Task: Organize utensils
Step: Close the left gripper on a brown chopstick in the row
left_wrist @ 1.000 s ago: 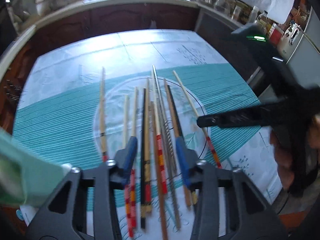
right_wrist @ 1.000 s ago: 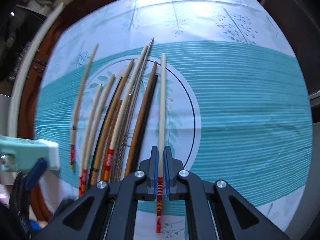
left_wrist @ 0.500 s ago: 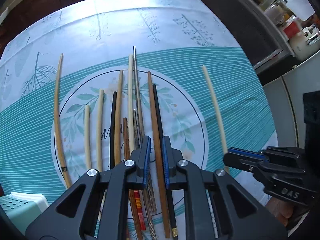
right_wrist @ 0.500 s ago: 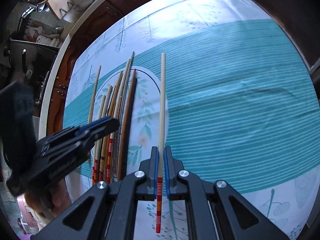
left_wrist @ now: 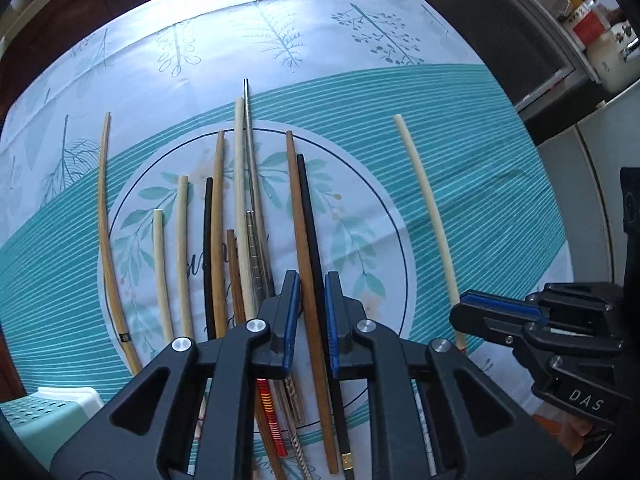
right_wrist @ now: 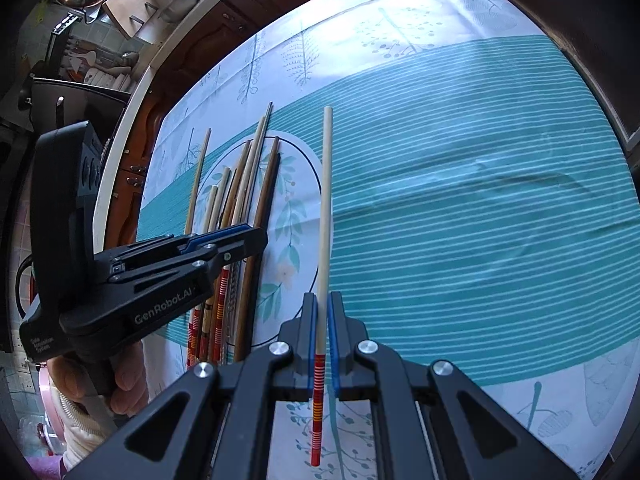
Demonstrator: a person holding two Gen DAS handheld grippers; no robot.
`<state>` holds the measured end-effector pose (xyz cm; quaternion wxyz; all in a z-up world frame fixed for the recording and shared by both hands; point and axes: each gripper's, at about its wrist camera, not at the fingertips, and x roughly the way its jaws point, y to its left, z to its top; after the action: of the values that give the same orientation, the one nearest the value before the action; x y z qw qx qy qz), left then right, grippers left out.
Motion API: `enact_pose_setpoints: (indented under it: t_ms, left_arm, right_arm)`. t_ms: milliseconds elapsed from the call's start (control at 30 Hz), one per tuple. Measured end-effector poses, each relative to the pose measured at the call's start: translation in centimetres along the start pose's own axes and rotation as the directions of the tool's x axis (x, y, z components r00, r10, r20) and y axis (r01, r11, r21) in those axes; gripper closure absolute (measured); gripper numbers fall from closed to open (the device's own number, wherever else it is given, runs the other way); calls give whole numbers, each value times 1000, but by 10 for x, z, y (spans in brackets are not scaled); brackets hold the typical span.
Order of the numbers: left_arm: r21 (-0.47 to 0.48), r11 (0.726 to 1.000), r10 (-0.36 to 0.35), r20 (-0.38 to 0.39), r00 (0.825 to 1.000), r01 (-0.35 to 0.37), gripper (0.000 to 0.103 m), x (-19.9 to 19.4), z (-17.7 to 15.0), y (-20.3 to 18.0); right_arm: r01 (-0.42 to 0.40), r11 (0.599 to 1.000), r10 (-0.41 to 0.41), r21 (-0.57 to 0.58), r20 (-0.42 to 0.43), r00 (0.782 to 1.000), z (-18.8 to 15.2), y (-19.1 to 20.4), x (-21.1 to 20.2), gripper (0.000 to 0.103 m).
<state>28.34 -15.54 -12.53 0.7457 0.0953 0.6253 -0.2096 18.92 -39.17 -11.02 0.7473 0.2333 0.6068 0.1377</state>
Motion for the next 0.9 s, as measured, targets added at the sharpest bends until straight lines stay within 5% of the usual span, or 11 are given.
enact_pose_setpoints:
  t_ms: [267,300,900]
  left_arm:
    - [-28,998,48,2,999,-48,96,3,5,-14]
    - [-32,998,60,25,998,-59,103,-2,4,-14]
    - [-54,998,-16,2,1000,17,103,-5,-6,5]
  right_arm:
    - [-8,1000,8,9,-11,1000,-3,-5,5,98]
    - [-13,1000,13,12,-11,1000,-3,-5,5,98]
    - [-46,999,46,-2,15,999,-12,2,-5,98]
